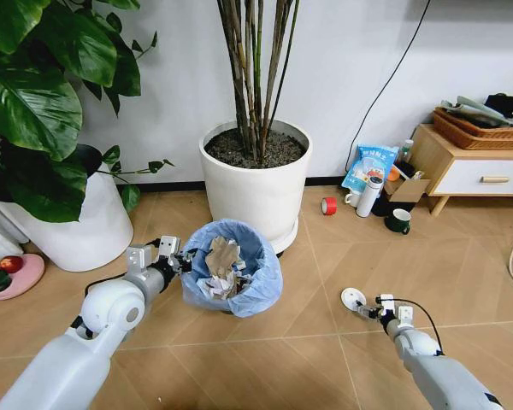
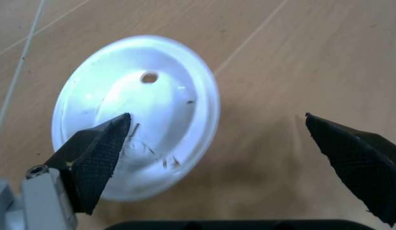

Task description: Pick up the trash bin and place the garbage on the floor into it.

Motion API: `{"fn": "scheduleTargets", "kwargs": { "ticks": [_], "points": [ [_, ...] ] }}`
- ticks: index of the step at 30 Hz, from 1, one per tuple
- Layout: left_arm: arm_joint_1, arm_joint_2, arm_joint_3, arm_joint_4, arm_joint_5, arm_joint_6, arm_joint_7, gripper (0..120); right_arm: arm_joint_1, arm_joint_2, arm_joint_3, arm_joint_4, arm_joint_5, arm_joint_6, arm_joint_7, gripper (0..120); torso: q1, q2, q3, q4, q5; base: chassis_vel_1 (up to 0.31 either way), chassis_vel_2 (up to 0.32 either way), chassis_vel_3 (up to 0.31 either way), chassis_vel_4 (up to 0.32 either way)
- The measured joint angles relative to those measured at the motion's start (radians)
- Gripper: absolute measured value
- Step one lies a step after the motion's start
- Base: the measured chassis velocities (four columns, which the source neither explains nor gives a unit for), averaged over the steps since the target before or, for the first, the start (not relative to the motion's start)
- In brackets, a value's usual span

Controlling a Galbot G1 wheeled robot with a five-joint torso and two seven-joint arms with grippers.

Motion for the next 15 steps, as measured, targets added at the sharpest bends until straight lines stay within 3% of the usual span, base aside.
{"fn": "scheduleTargets", "kwargs": {
  "ticks": [8,15],
  "points": [
    [-0.003,0.000,0.004,0.005,0.001,-0.002,0.000,0,0.043,0.039,-0.006,-0.069,0.003,0.020,0.001,94,0.000,0.000,0.000,0.0000,-0.0006,0.000,0.000,0.000,0.000],
    [-0.012,0.000,0.009,0.012,0.001,-0.004,0.001,0,0.047,0.041,-0.009,-0.074,0.010,0.023,0.005,73,0.000,0.000,0.000,0.0000,-0.0006,0.000,0.000,0.000,0.000]
  ]
}}
